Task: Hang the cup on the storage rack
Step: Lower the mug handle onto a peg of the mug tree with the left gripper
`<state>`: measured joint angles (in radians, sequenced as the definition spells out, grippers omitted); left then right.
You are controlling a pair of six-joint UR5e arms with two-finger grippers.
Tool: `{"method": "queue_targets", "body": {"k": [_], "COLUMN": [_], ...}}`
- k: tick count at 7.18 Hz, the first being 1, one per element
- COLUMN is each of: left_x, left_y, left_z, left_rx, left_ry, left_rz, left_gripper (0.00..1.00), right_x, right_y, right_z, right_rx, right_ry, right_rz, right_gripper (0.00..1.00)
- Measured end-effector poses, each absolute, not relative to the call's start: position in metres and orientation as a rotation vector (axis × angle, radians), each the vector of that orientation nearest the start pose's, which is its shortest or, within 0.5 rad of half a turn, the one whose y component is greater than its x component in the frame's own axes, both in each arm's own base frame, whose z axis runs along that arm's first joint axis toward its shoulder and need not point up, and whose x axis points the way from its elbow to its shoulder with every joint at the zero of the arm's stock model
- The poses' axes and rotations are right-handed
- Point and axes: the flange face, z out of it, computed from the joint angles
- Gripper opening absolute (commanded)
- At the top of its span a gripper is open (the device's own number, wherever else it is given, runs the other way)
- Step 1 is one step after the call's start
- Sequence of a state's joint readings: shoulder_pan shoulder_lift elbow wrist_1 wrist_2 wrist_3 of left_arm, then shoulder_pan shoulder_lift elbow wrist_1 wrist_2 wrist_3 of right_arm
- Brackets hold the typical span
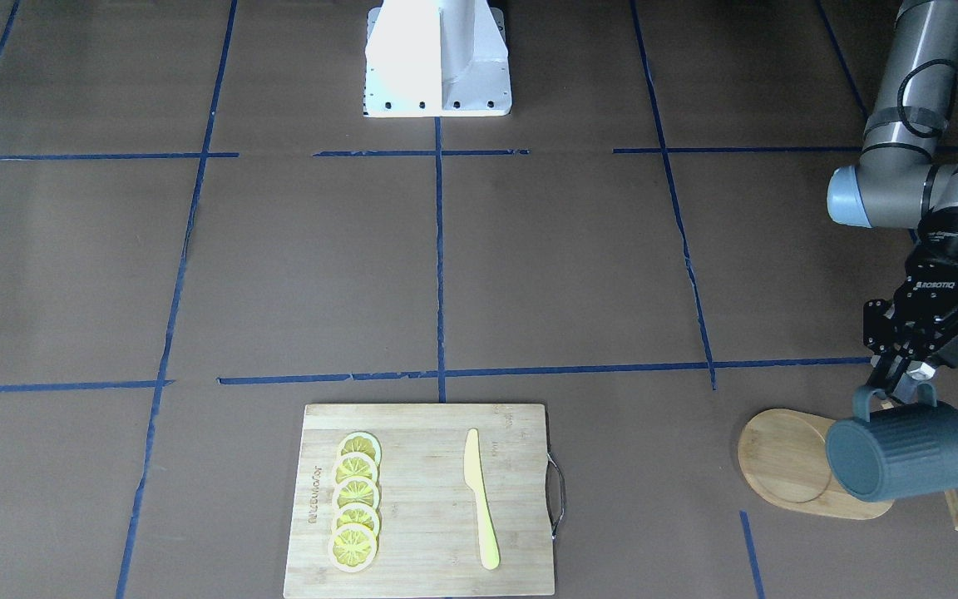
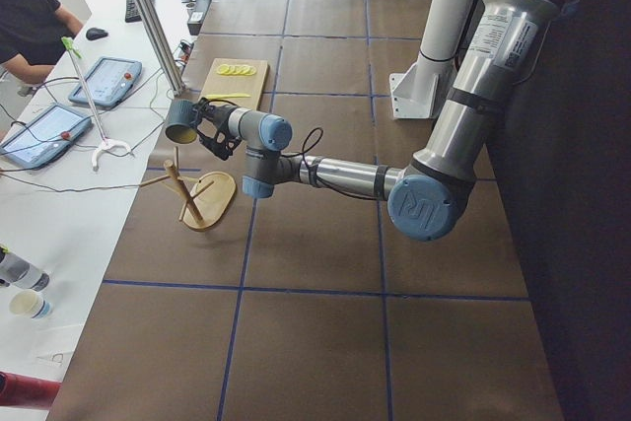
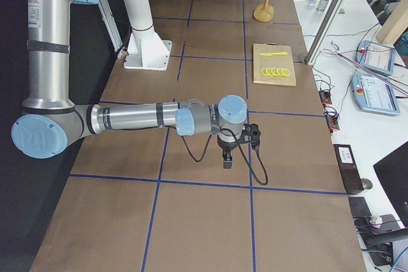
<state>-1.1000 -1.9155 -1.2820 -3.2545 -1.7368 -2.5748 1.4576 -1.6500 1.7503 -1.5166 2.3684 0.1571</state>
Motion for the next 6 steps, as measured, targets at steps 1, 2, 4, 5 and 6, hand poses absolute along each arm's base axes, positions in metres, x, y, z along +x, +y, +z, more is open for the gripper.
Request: {"method": "queue_targets", "body": {"k": [1,2,4,5,6], "left_x": [0.172,0.17,0.168,0.166,0.163], "left_y": [-0.603,-0.603,-0.601,-0.601,-0.601], "left_z": [0.429,0.433,0.452,0.461,0.466], "left_rx": [-0.069,-0.095,-0.164,-0.184,-0.214], "left_ry": [1.966,1.976,2.019,2.036,2.049], "left_rz": [-1.374,-1.395,-1.425,-1.437,-1.458], "left_gripper": [0.0,0.0,0.0,0.0,0.02], "right_x": [0.009,0.009,0.009,0.009,0.009], "right_y": [-0.47,-0.47,-0.47,-0.47,-0.47], "right_z": [0.6,0.6,0.6,0.599,0.598], "right_rx": [0.038,0.038,0.04,0.042,0.045], "right_ry": [-0.808,-0.808,-0.809,-0.809,-0.809], "right_rz": [-0.02,-0.02,-0.021,-0.022,-0.023], "right_gripper": [1.0,1.0,1.0,1.0,1.0]}}
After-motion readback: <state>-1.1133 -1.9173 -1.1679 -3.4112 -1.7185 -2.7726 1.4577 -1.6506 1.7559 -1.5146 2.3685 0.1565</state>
